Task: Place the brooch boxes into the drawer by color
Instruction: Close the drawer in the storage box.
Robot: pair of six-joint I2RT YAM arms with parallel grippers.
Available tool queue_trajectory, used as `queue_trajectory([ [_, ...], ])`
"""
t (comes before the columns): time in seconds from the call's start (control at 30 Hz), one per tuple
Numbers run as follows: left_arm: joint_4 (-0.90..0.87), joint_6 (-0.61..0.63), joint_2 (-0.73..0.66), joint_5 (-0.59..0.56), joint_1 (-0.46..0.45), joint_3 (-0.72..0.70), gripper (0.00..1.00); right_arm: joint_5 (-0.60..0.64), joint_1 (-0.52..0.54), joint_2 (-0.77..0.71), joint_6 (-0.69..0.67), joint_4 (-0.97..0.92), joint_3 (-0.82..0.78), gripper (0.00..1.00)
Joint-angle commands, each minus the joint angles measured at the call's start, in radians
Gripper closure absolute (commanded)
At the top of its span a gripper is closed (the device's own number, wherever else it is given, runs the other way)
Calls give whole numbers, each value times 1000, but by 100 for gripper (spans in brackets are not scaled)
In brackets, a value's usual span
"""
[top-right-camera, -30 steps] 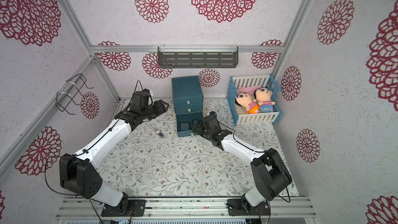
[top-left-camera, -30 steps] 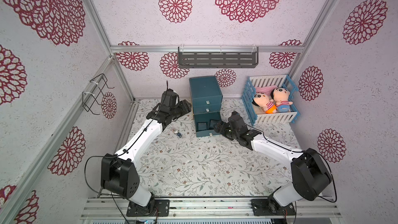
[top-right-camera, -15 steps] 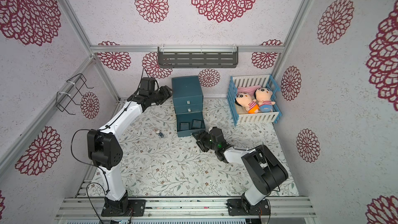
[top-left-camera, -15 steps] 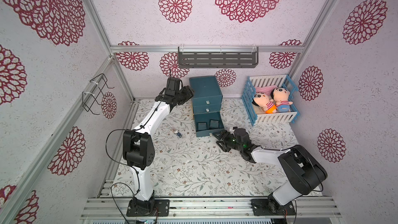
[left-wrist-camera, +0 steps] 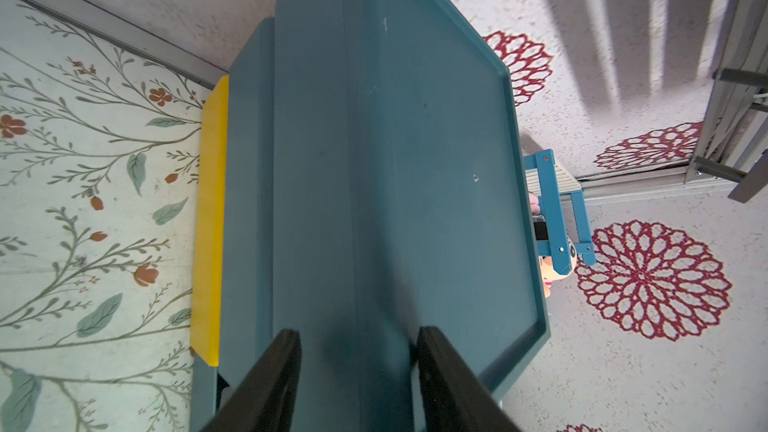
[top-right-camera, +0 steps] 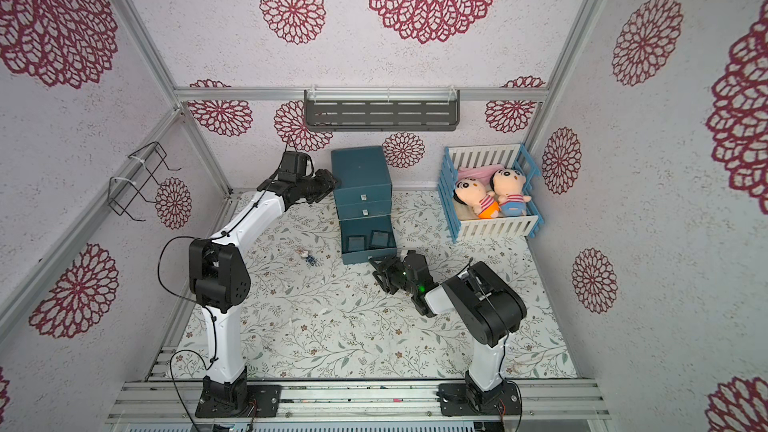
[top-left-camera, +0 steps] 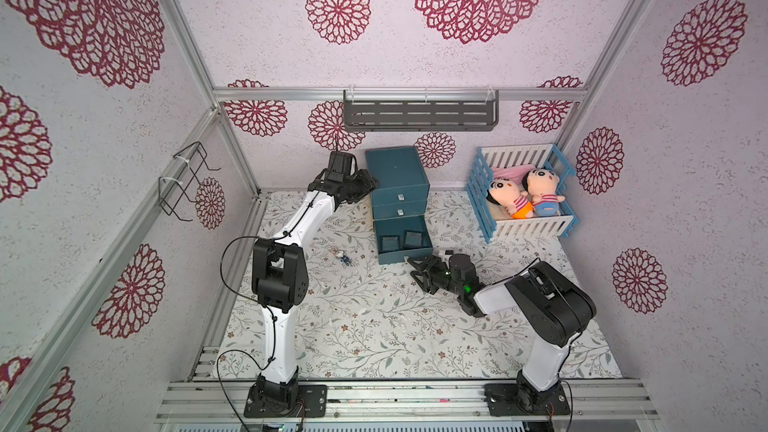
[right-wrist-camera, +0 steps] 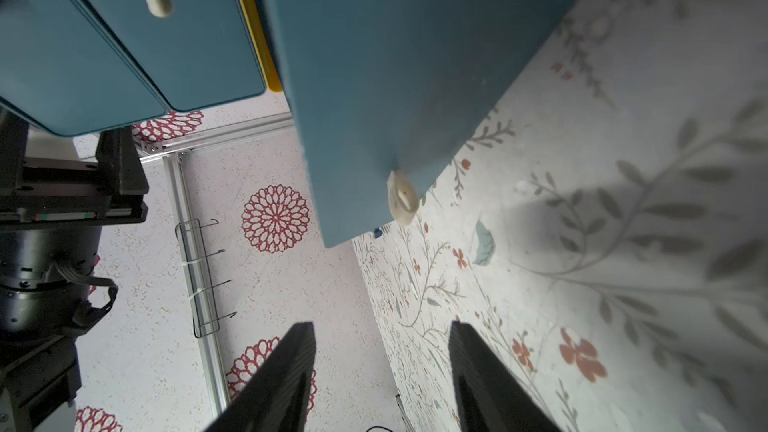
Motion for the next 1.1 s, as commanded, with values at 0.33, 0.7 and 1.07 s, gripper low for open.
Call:
queue_trajectory([
  [0.33,-8,13,0,-2,6,-18,50,103,-7,166,64,235,81,58],
  [0.7,-5,11,-16,6,6,-30,51,125,-6,241,87,280,130,73],
  [1.07,-5,12,-34,5,4,-52,52,171,-6,232,98,279,145,100],
])
